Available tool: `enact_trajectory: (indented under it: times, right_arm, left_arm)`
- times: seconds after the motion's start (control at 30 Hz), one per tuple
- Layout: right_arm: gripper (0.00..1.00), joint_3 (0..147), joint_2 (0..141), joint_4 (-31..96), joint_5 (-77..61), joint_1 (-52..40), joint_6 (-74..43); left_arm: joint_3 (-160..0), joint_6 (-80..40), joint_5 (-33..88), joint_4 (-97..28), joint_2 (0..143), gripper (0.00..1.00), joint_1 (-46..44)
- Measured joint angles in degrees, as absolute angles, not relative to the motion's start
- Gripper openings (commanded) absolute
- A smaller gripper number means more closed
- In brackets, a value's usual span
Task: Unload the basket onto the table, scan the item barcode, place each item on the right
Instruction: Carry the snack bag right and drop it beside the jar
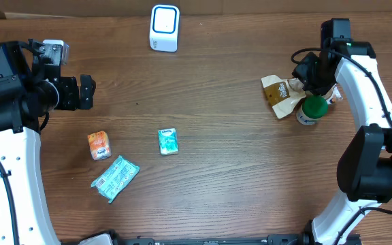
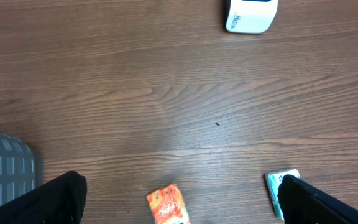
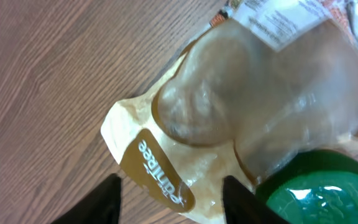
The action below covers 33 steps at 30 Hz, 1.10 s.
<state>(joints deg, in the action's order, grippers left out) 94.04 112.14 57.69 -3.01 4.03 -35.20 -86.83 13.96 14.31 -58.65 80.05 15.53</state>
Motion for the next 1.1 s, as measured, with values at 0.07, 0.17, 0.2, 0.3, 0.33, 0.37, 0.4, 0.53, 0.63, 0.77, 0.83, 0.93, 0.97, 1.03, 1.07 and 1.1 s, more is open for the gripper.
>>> enact_trajectory:
  times: [0.07, 0.17, 0.2, 0.3, 0.33, 0.37, 0.4, 0.53, 0.63, 0.77, 0.83, 0.93, 0.97, 1.03, 1.07, 1.1]
  right_arm:
    - [0.61, 94.3, 112.14, 59.29, -3.51, 4.08, -34.11]
    - [0.67, 97.01, 112.01, 63.33, -6.02, 4.1, -31.31]
    - [0.7, 99.48, 111.9, 65.3, -8.05, 4.08, -29.65]
    - [0.71, 105.56, 109.82, 69.36, -13.78, 3.68, -25.54]
    - [0.71, 106.98, 108.73, 70.63, -15.46, 3.36, -24.75]
    - [0.71, 108.01, 107.77, 71.75, -16.91, 3.03, -24.14]
    - [0.71, 108.62, 106.78, 72.42, -18.17, 2.66, -23.68]
    - [0.71, 109.62, 103.98, 76.07, -24.18, 0.62, -22.13]
    - [0.71, 109.62, 104.16, 76.64, -26.48, -0.32, -21.8]
    - [0.71, 109.62, 104.16, 76.64, -27.57, -2.04, -21.56]
    - [0.71, 109.62, 104.16, 76.62, -27.9, -2.94, -21.56]
    - [0.71, 109.62, 104.16, 76.62, -28.18, -4.29, -21.37]
    - [0.71, 109.62, 104.16, 76.6, -28.23, -4.54, -21.37]
    - [0.71, 109.62, 104.16, 76.6, -28.25, -5.41, -21.32]
    - [0.71, 109.62, 104.16, 76.58, -28.23, -5.74, -21.19]
    - [0.71, 109.62, 104.16, 76.58, -28.23, -6.07, -21.15]
  left_arm:
    - [-86.83, 13.96, 14.31, -58.63, 80.05, 1.0, 15.53]
    - [-86.83, 13.96, 14.31, -58.63, 80.05, 1.0, 15.53]
    - [-86.83, 13.96, 14.28, -58.65, 80.05, 1.0, 15.53]
    - [-86.83, 13.96, 14.28, -58.61, 80.05, 1.0, 15.53]
    - [-86.83, 13.96, 14.31, -58.63, 80.05, 1.0, 15.53]
    - [-86.83, 13.96, 14.31, -58.63, 80.05, 1.0, 15.53]
    - [-86.83, 13.96, 14.31, -58.63, 80.05, 1.0, 15.53]
    - [-86.83, 13.96, 14.31, -58.65, 80.05, 1.0, 15.53]
    - [-86.83, 13.96, 14.31, -58.65, 80.05, 1.0, 15.53]
    - [-86.83, 13.96, 14.31, -58.63, 80.05, 1.0, 15.53]
    - [-86.83, 13.96, 14.31, -58.63, 80.05, 1.0, 15.53]
    - [-86.83, 13.96, 14.31, -58.63, 80.05, 1.0, 15.53]
    - [-86.83, 13.96, 14.31, -58.65, 80.05, 1.0, 15.53]
    - [-86.83, 13.96, 14.31, -58.63, 80.05, 1.0, 15.53]
    - [-86.83, 13.96, 14.31, -58.63, 80.05, 0.99, 15.53]
    - [-86.83, 13.96, 14.31, -58.63, 80.05, 1.0, 15.53]
